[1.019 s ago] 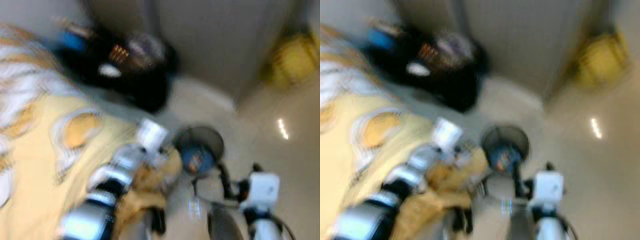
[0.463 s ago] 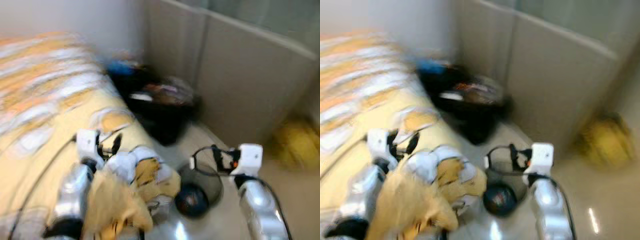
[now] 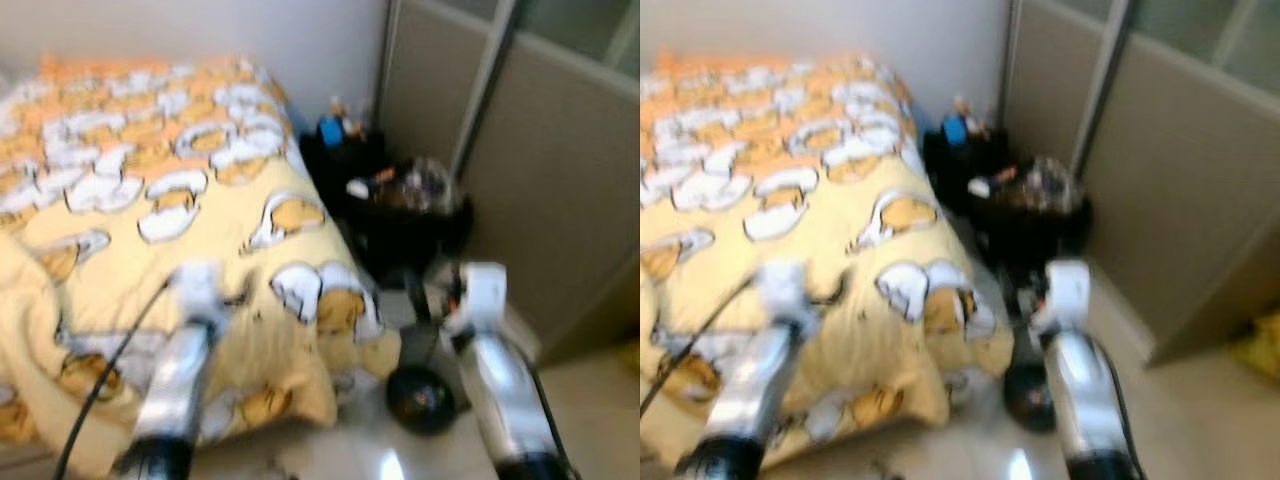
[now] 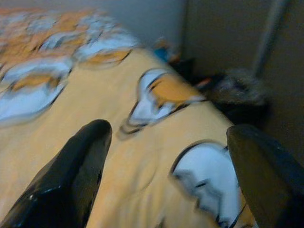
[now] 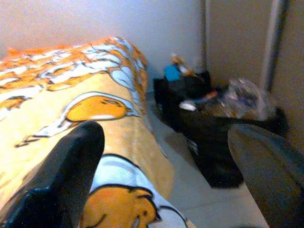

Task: Clean up the room

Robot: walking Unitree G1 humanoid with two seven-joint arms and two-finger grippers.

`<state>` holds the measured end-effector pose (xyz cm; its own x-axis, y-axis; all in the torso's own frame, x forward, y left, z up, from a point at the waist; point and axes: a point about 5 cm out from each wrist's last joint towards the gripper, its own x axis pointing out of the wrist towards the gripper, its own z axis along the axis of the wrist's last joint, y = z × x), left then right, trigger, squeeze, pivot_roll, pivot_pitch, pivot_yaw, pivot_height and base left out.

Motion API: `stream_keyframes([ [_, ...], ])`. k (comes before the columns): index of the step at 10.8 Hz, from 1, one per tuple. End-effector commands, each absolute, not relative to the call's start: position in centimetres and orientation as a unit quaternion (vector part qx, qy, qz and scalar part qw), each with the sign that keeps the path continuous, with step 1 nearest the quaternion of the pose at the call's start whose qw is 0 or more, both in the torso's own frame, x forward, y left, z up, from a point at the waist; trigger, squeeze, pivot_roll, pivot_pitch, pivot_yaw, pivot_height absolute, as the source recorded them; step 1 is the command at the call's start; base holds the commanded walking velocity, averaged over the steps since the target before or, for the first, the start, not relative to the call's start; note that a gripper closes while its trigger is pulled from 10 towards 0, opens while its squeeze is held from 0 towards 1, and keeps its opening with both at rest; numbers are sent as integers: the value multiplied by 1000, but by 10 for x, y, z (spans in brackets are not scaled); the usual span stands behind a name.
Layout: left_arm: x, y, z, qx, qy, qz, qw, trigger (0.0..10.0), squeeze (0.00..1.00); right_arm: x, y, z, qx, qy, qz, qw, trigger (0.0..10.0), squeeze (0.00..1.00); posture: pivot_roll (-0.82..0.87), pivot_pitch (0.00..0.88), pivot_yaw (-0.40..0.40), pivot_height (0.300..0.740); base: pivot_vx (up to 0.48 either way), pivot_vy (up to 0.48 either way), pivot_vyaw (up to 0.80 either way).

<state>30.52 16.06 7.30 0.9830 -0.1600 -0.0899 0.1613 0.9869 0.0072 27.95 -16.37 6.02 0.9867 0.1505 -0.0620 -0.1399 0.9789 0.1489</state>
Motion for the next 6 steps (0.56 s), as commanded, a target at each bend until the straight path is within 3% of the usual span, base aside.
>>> stream_keyframes([
  [1,305,165,71,34,56,-74,995,10000,0,279,-166,55,64,43,68,995,10000,0,15,0,98,740,0,480,444],
  [3,298,180,54,102,136,-14,985,10000,0,261,-176,37,49,77,65,994,10000,0,2,0,102,740,0,480,431],
  [6,292,181,53,81,131,-8,988,10000,0,230,-190,15,39,122,73,989,10000,0,24,0,67,740,0,480,410],
])
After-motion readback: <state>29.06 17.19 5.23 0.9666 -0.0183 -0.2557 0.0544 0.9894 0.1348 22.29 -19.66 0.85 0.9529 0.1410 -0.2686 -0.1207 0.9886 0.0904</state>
